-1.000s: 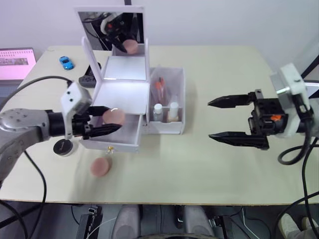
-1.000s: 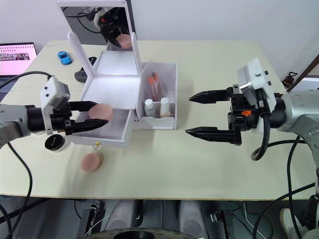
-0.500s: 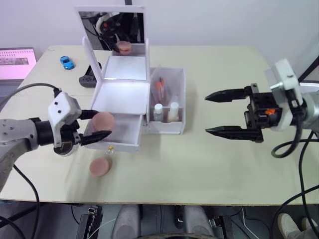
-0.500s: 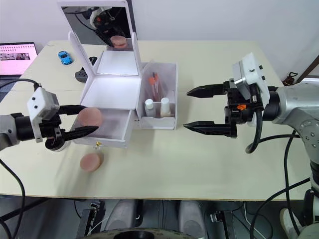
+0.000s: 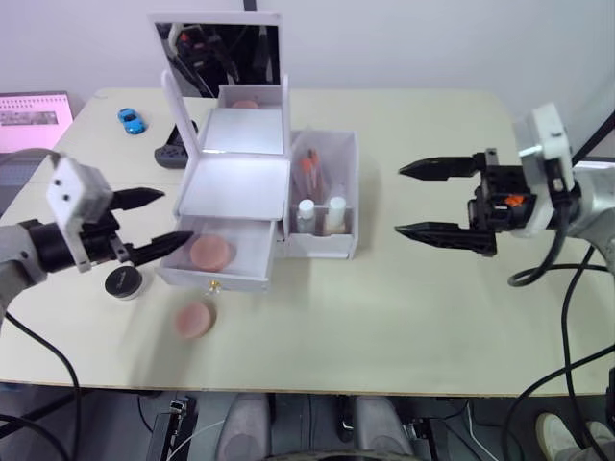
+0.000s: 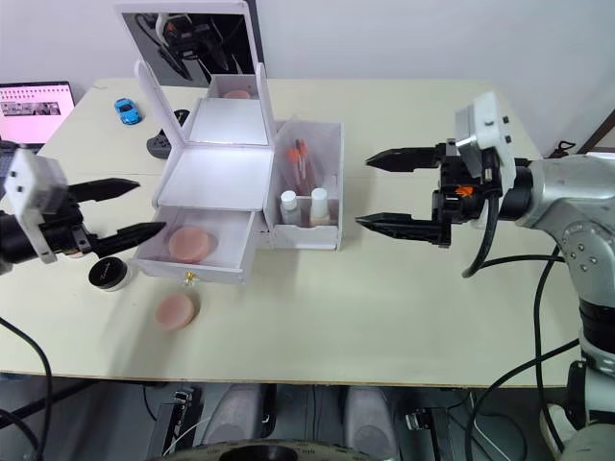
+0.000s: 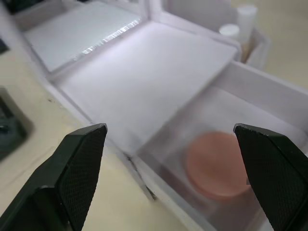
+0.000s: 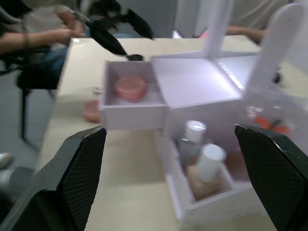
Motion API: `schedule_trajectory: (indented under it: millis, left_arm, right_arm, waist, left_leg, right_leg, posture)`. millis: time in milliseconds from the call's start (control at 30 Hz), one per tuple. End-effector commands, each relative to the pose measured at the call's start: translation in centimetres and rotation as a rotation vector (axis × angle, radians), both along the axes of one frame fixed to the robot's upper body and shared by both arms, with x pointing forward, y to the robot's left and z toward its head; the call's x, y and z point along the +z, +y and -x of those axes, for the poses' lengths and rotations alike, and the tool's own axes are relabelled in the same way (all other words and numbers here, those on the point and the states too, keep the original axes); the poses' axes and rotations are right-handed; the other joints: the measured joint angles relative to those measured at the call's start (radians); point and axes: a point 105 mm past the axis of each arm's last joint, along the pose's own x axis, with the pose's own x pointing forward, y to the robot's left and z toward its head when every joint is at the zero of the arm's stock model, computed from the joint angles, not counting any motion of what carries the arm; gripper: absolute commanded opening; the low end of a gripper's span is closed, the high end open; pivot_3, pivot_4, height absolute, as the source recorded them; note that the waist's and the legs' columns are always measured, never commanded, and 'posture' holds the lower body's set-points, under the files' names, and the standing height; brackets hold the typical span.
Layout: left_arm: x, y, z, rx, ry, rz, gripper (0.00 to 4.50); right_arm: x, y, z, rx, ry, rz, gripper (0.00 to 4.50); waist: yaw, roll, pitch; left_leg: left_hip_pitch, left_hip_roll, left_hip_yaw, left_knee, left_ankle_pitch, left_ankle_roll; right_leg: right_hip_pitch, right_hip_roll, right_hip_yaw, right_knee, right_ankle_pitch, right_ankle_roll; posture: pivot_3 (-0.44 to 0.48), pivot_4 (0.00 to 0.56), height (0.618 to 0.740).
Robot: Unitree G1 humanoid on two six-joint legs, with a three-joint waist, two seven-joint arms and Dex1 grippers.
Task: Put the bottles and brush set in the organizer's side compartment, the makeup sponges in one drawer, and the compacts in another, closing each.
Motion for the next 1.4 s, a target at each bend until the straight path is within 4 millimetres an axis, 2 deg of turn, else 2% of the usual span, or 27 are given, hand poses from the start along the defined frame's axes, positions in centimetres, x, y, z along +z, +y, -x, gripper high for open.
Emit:
schedule_trajectory:
  millis: [33, 133, 267, 367, 467, 567, 700, 867, 967, 1033, 1100, 1200, 1300, 1400]
  left_arm:
    - [2.3, 4.5, -0.6, 0.118, -0.134, 0.015, 4.43]
    - [2.7, 8.1, -1.3, 0.228, -0.182, -0.020, 4.43]
    - [2.7, 13.5, -1.4, 0.399, -0.205, -0.047, 4.43]
    - [2.1, 15.6, -1.2, 0.456, -0.197, -0.066, 4.43]
    - [1.7, 16.4, -1.2, 0.471, -0.190, -0.067, 4.43]
    - [1.5, 16.4, -1.4, 0.465, -0.193, -0.064, 4.43]
    - [1.6, 15.7, -1.6, 0.437, -0.204, -0.050, 4.43]
    - [1.3, 14.4, -0.4, 0.385, -0.206, 0.019, 4.43]
    - [0.7, 14.2, 1.4, 0.410, -0.223, 0.036, 4.43]
    - [0.2, 14.1, 2.5, 0.429, -0.229, 0.038, 4.43]
    - [-1.1, 13.9, 4.2, 0.446, -0.238, -0.015, 4.43]
    - [-2.6, 13.2, 6.6, 0.468, -0.225, 0.027, 4.43]
    - [-4.1, 11.9, 8.2, 0.476, -0.200, 0.017, 4.43]
    - [-6.8, 9.0, 9.9, 0.427, -0.128, 0.007, 4.43]
  right_arm:
    - [1.0, -3.9, -1.2, -0.126, -0.068, -0.016, 4.50]
    - [0.1, -5.5, -1.9, -0.175, -0.072, 0.013, 4.50]
    - [-2.2, -8.5, -2.4, -0.304, -0.068, 0.046, 4.50]
    - [-3.5, -10.3, -2.7, -0.378, -0.045, 0.039, 4.50]
    - [-4.5, -11.4, -2.9, -0.436, -0.039, 0.018, 4.50]
    - [-4.6, -11.3, -2.9, -0.459, -0.042, -0.006, 4.50]
    - [-3.6, -10.0, -3.0, -0.430, -0.026, -0.003, 4.50]
    - [-0.3, -5.3, -3.1, -0.267, -0.057, -0.037, 4.50]
    - [0.9, -2.1, -2.7, -0.135, -0.075, -0.024, 4.50]
    - [1.3, -0.9, -2.6, -0.087, -0.080, -0.022, 4.50]
    - [1.9, 0.6, -2.4, -0.011, -0.072, -0.012, 4.50]
    - [2.5, 2.2, -2.3, 0.073, -0.055, 0.015, 4.50]
    - [2.6, 3.0, -2.3, 0.120, -0.041, 0.050, 4.50]
    - [2.6, 3.9, -2.2, 0.163, 0.011, 0.082, 4.50]
  waist:
    - [-0.001, 0.001, 0.000]
    - [-0.003, 0.000, 0.000]
    - [-0.004, -0.001, 0.000]
    - [-0.006, -0.001, 0.000]
    - [-0.004, -0.001, 0.000]
    - [-0.002, -0.001, 0.000]
    - [-0.003, -0.001, 0.000]
    - [-0.020, 0.000, 0.000]
    - [-0.032, -0.002, 0.000]
    - [-0.035, -0.002, 0.000]
    - [-0.033, -0.003, 0.000]
    - [-0.032, -0.003, 0.000]
    - [-0.021, -0.008, -0.001]
    - [-0.024, -0.008, -0.001]
  left_leg:
    - [0.000, 0.000, 0.000, 0.000, 0.000, 0.000]
    - [0.001, 0.000, 0.000, 0.000, 0.000, 0.000]
    - [0.003, 0.001, 0.000, -0.001, 0.000, 0.000]
    - [0.004, 0.001, 0.002, -0.001, 0.000, 0.000]
    - [0.005, 0.001, 0.003, -0.001, 0.000, 0.000]
    - [0.006, 0.002, 0.003, -0.001, 0.000, 0.000]
    - [0.008, 0.002, 0.003, -0.001, 0.000, 0.000]
    - [0.010, 0.002, 0.007, -0.002, 0.000, 0.000]
    - [0.011, 0.004, 0.008, -0.005, 0.000, 0.000]
    - [0.012, 0.004, 0.009, -0.006, 0.000, 0.000]
    - [0.012, 0.004, 0.010, -0.006, 0.000, 0.000]
    - [0.012, 0.004, 0.014, -0.007, 0.000, 0.000]
    - [0.012, 0.004, 0.014, -0.007, 0.000, 0.000]
    - [0.012, 0.003, 0.016, -0.007, -0.001, -0.002]
  right_leg:
    - [0.000, 0.000, 0.000, 0.000, 0.000, -0.001]
    - [0.000, 0.000, 0.000, 0.002, 0.001, -0.002]
    - [0.000, 0.001, 0.000, 0.003, 0.000, 0.000]
    - [0.000, 0.001, 0.001, 0.003, 0.000, 0.000]
    - [0.000, 0.001, 0.002, 0.004, 0.000, 0.000]
    - [0.001, 0.001, 0.002, 0.005, 0.000, 0.000]
    - [0.002, 0.001, 0.002, 0.005, 0.000, 0.000]
    - [0.002, 0.000, 0.005, 0.005, 0.000, 0.000]
    - [0.001, 0.001, 0.005, 0.005, 0.000, 0.000]
    - [0.001, 0.001, 0.007, 0.004, 0.000, 0.000]
    - [0.000, 0.000, 0.007, 0.004, 0.000, -0.001]
    - [-0.002, -0.001, 0.010, 0.004, 0.001, -0.002]
    - [-0.003, -0.001, 0.010, 0.004, 0.000, 0.000]
    - [-0.006, -0.003, 0.011, 0.001, 0.000, 0.000]
  posture:
    - [0.000, 0.150, 0.726]
    - [0.000, 0.150, 0.726]
    - [0.000, 0.150, 0.726]
    - [0.000, 0.150, 0.726]
    - [0.000, 0.150, 0.726]
    - [0.000, 0.150, 0.726]
    - [0.000, 0.150, 0.726]
    - [0.000, 0.150, 0.726]
    - [0.000, 0.150, 0.726]
    - [0.000, 0.150, 0.726]
    - [0.000, 0.150, 0.726]
    - [0.000, 0.150, 0.726]
    - [0.000, 0.150, 0.726]
    - [0.000, 0.150, 0.726]
